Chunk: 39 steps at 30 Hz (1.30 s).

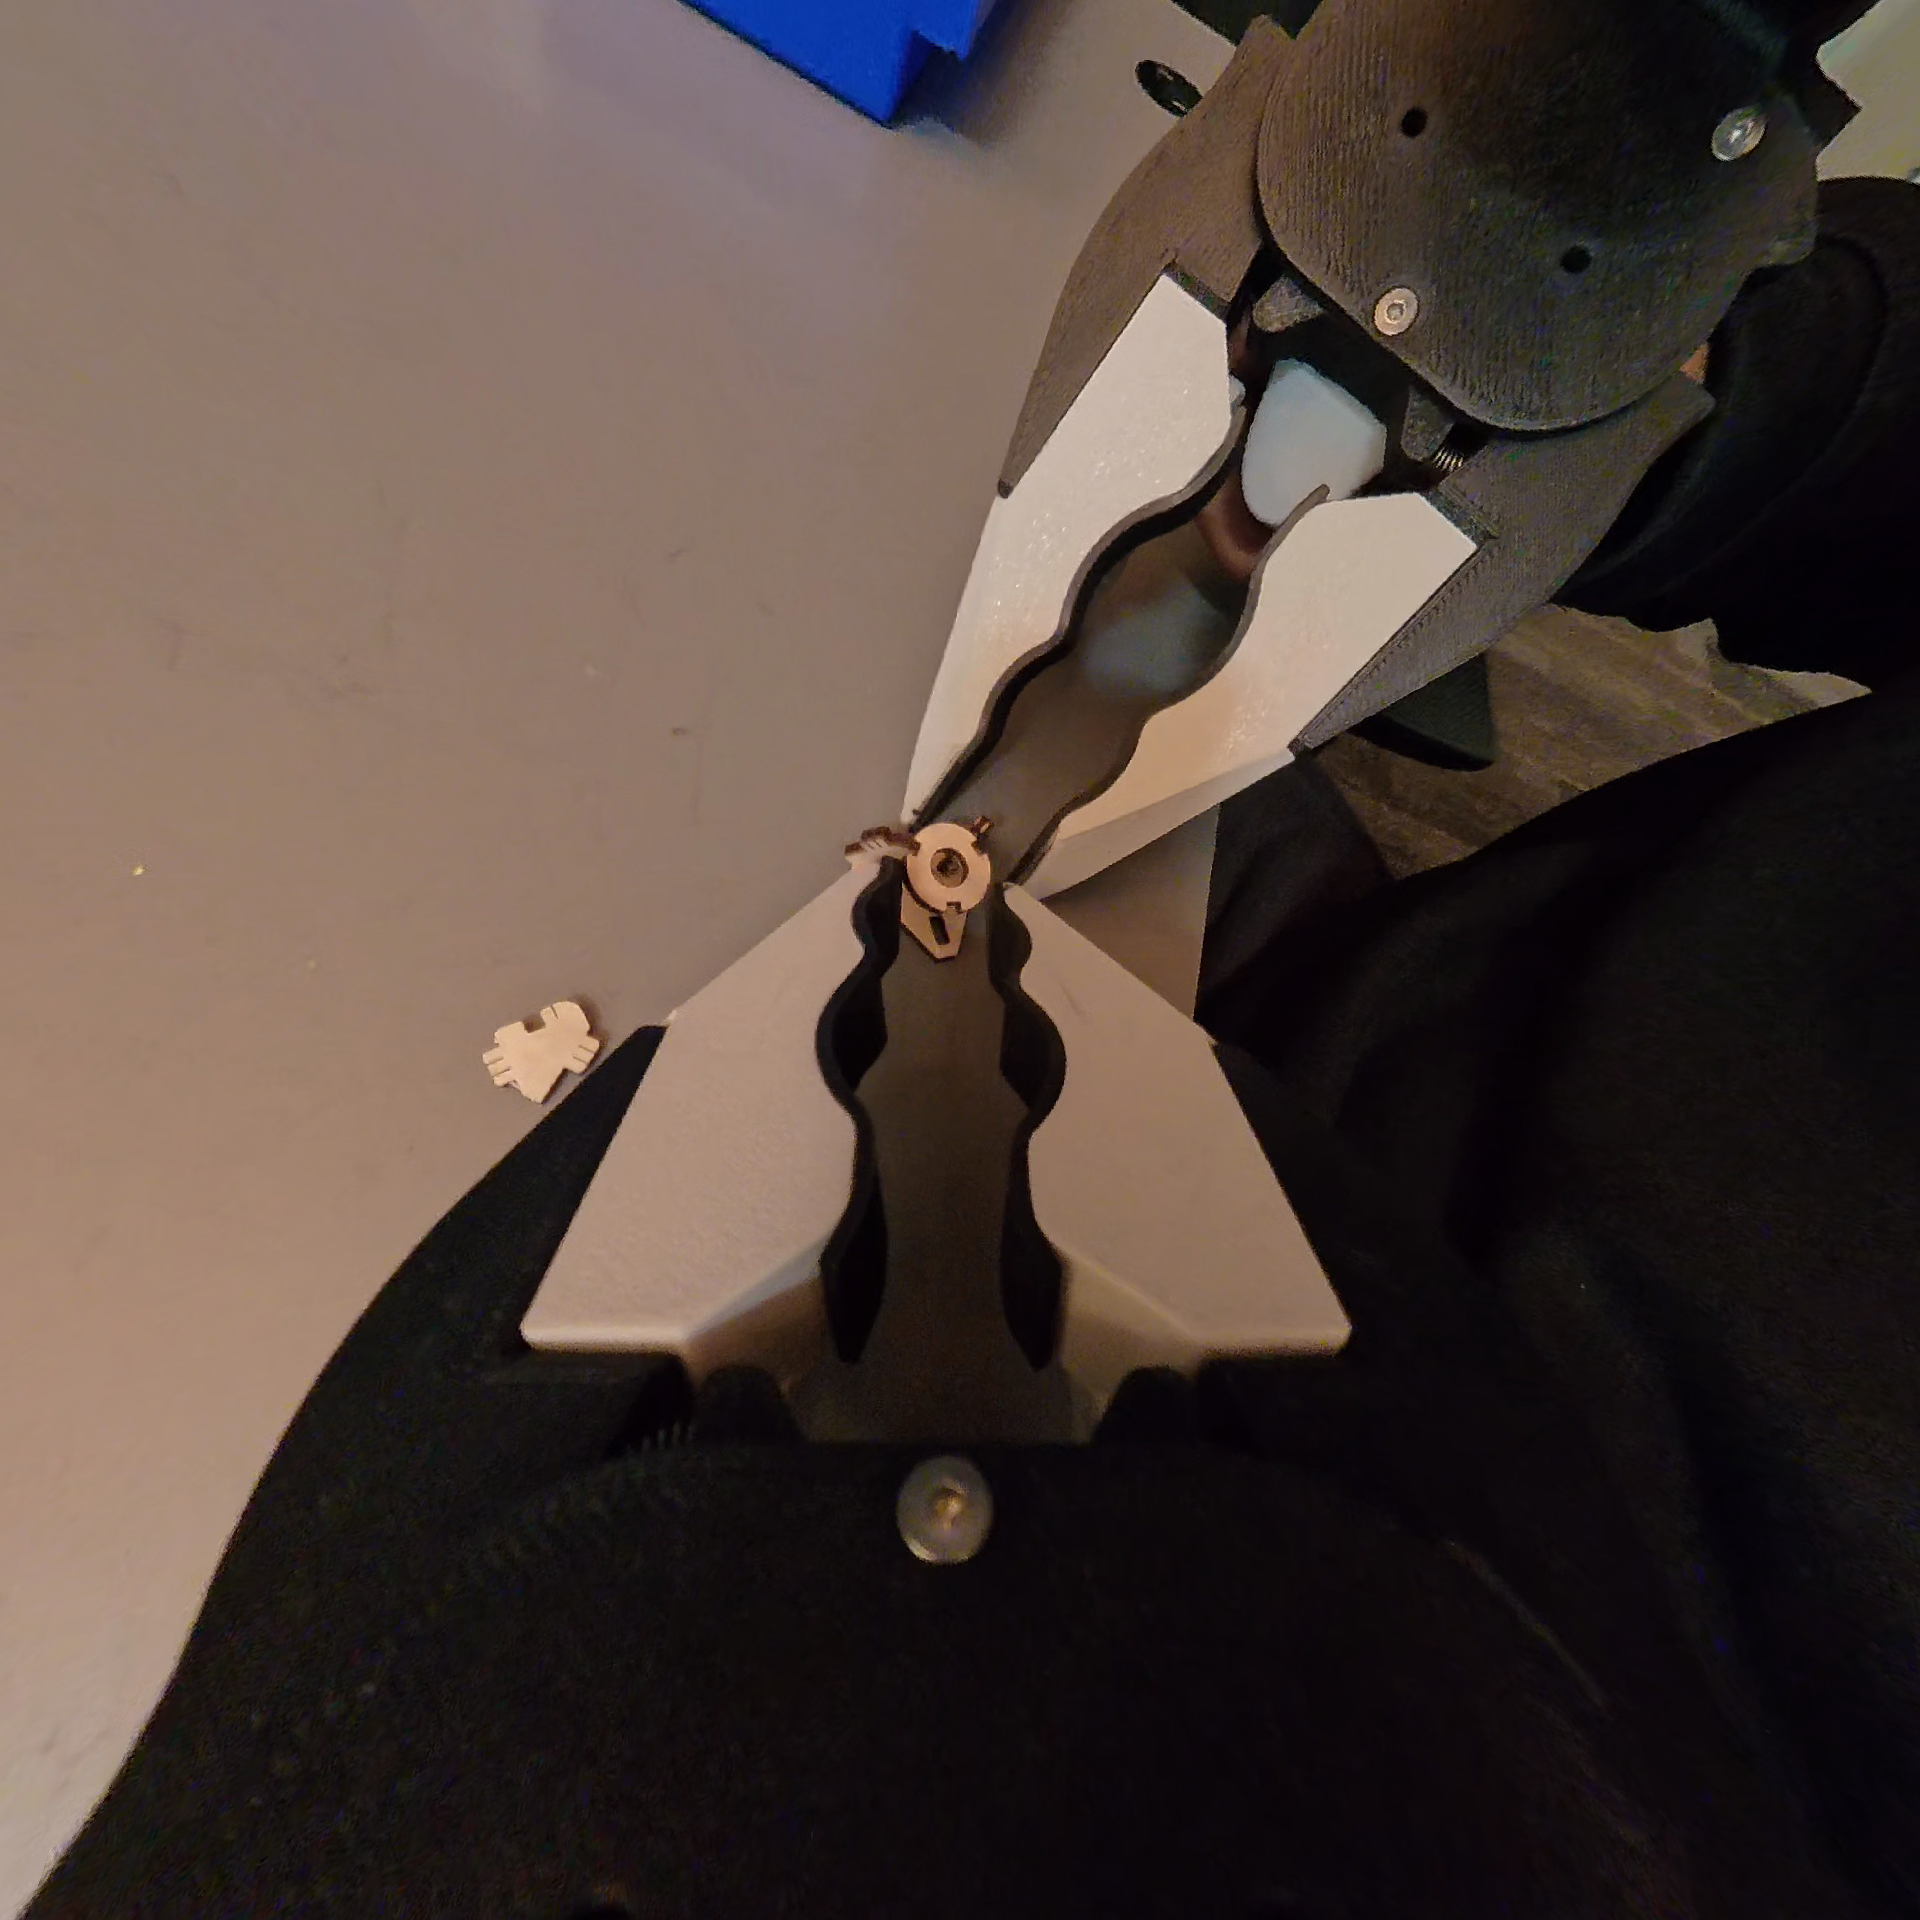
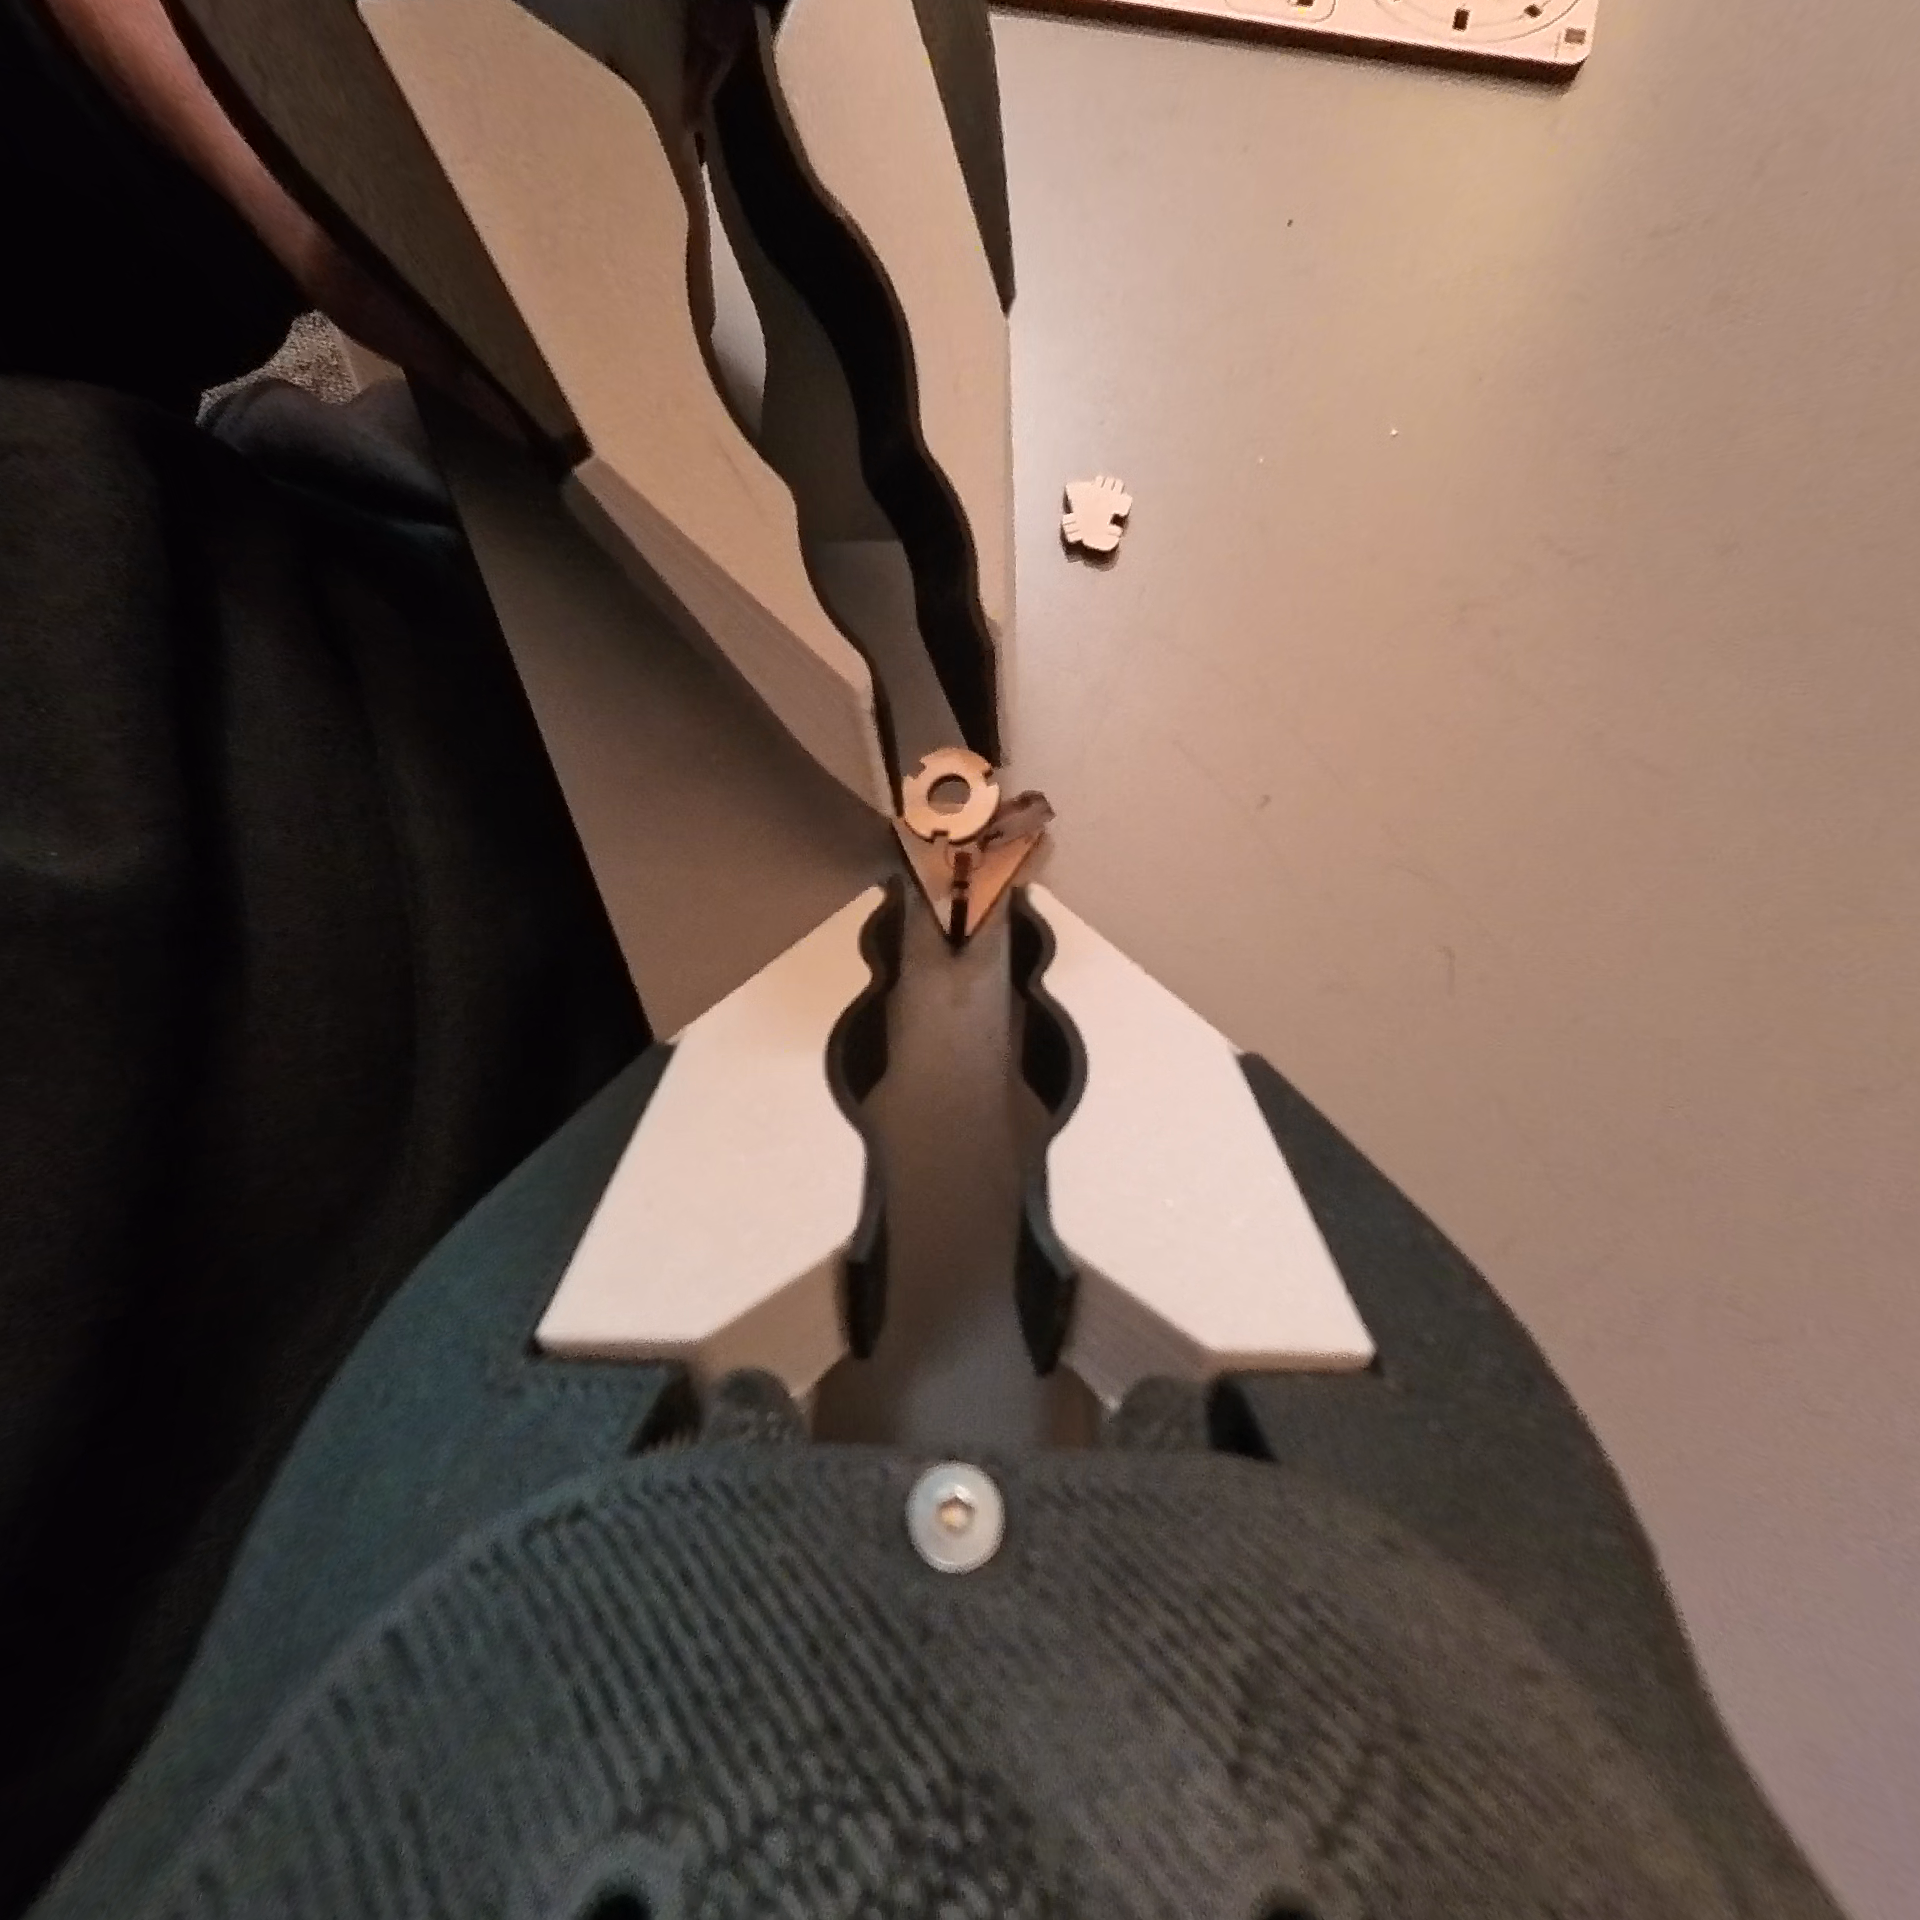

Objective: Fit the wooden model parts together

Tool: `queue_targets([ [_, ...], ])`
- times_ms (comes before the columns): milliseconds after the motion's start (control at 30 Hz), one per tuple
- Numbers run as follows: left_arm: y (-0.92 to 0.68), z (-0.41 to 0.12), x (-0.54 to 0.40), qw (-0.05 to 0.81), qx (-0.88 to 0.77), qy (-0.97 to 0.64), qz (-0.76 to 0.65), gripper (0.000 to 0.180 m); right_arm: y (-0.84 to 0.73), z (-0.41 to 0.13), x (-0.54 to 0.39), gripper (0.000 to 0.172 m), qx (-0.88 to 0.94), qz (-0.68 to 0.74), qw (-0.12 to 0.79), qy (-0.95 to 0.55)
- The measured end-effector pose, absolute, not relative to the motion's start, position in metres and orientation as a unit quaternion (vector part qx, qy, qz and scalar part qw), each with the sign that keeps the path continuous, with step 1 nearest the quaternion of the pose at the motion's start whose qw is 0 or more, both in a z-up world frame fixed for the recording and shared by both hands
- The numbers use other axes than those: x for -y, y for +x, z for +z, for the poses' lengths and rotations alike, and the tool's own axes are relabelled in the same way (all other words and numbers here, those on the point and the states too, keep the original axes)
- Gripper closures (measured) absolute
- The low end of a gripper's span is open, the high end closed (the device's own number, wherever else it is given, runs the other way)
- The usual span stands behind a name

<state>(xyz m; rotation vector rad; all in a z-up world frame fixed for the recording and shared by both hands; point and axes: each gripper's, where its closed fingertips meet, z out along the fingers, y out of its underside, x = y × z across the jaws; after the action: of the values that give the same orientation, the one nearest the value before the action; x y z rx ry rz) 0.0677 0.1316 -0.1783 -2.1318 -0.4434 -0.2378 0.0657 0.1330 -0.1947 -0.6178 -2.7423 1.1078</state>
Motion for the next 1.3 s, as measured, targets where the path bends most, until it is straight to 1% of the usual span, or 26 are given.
queue_targets([
  [67, 0.067, -0.178, -0.132, 0.457, 0.179, -0.866, -0.093, 0.166, 0.065, -0.193, -0.133, 0.147, 0.905, 0.368, 0.061, -0.202],
  [267, 0.065, -0.178, -0.132, 0.460, 0.183, -0.864, -0.091, 0.166, 0.060, -0.182, -0.134, 0.148, 0.894, 0.391, 0.066, -0.209],
  [500, 0.071, -0.188, -0.126, 0.429, 0.183, -0.881, -0.078, 0.166, 0.062, -0.190, -0.135, 0.156, 0.904, 0.372, 0.082, -0.195],
  [533, 0.070, -0.188, -0.125, 0.428, 0.185, -0.881, -0.074, 0.166, 0.063, -0.191, -0.134, 0.158, 0.904, 0.373, 0.083, -0.192],
  [600, 0.067, -0.189, -0.121, 0.426, 0.196, -0.881, -0.066, 0.166, 0.062, -0.189, -0.133, 0.170, 0.904, 0.375, 0.088, -0.186],
  [667, 0.059, -0.190, -0.115, 0.423, 0.218, -0.878, -0.050, 0.165, 0.061, -0.185, -0.133, 0.171, 0.900, 0.382, 0.092, -0.187],
  [700, 0.054, -0.190, -0.112, 0.425, 0.227, -0.875, -0.041, 0.160, 0.059, -0.183, -0.134, 0.171, 0.896, 0.389, 0.093, -0.192],
  [800, 0.043, -0.182, -0.107, 0.449, 0.244, -0.859, -0.020, 0.141, 0.050, -0.169, -0.133, 0.171, 0.866, 0.439, 0.075, -0.226],
  [867, 0.038, -0.172, -0.107, 0.476, 0.250, -0.843, -0.011, 0.134, 0.047, -0.155, -0.130, 0.171, 0.833, 0.492, 0.033, -0.250],
  [933, 0.040, -0.157, -0.111, 0.523, 0.255, -0.812, -0.046, 0.134, 0.047, -0.135, -0.126, 0.172, 0.787, 0.560, -0.014, -0.257],
  [1000, 0.044, -0.138, -0.114, 0.579, 0.270, -0.762, -0.110, 0.146, 0.041, -0.115, -0.125, 0.172, 0.741, 0.619, -0.032, -0.259],
  [1067, 0.043, -0.120, -0.113, 0.625, 0.292, -0.700, -0.183, 0.147, 0.030, -0.108, -0.127, 0.172, 0.726, 0.640, 0.003, -0.252],
  [1133, 0.039, -0.106, -0.111, 0.656, 0.308, -0.647, -0.234, 0.144, 0.024, -0.106, -0.125, 0.172, 0.738, 0.633, 0.074, -0.221],
  [1200, 0.033, -0.107, -0.110, 0.659, 0.331, -0.629, -0.248, 0.141, 0.021, -0.104, -0.119, 0.172, 0.756, 0.611, 0.154, -0.178],
  [1300, 0.024, -0.114, -0.110, 0.652, 0.358, -0.629, -0.228, 0.148, 0.023, -0.099, -0.109, 0.172, 0.764, 0.582, 0.255, -0.110],
])
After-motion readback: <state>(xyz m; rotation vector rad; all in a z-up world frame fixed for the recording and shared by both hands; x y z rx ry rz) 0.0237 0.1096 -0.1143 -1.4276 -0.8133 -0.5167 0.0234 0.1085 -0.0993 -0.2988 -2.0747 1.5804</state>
